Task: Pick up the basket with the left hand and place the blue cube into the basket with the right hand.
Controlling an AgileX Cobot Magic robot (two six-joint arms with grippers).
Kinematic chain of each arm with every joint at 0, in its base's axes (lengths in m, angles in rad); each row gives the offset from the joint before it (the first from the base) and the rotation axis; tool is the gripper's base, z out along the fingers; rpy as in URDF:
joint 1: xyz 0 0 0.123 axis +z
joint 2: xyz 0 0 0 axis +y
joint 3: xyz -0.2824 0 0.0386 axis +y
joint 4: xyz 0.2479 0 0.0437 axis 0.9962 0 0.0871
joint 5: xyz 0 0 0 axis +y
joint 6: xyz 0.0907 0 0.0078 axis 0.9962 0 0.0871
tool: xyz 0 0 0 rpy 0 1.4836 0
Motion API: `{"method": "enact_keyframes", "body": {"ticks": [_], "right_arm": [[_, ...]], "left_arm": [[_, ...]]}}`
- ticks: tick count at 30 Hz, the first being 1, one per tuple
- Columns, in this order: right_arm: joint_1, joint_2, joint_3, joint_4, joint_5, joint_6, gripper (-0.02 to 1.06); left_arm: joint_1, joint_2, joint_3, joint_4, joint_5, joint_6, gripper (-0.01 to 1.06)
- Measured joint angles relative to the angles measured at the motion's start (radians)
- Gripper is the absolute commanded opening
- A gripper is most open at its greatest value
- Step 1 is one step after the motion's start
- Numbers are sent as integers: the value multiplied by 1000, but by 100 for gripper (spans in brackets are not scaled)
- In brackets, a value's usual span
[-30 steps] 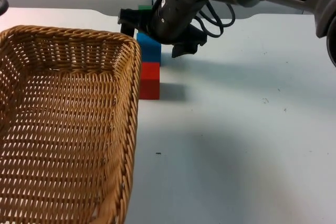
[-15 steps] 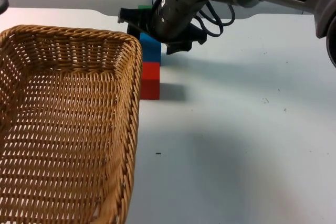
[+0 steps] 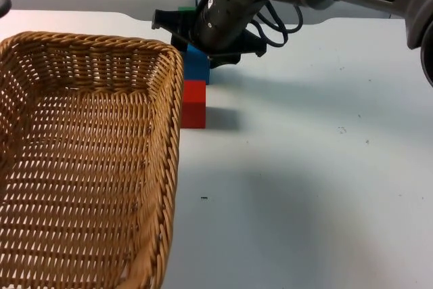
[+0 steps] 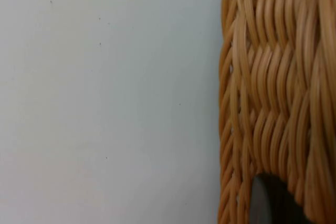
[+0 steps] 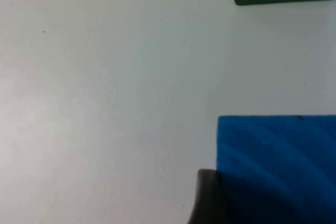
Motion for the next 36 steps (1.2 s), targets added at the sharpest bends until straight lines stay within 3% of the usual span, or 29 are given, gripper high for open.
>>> {"method": "enact_keyframes", "body": {"ticks": [1,2,4,11,16,27,36], "right_arm": [[0,0,0,0,0,0,18],[0,0,0,0,0,0,18],[0,0,0,0,0,0,0],[0,0,0,0,0,0,0],[0,-28,0,-31,53,-10,0],[0,-300,0,-58,153,-210,0],[4,-447,0,70,320,-457,0]], "left_arm": [[0,0,0,0,0,0,0],[0,0,0,0,0,0,0],[0,0,0,-2,0,0,0],[0,0,0,-2,0,0,0],[0,0,0,-2,0,0,0],[0,20,0,-2,0,0,0],[0,50,0,-2,0,0,0]]}}
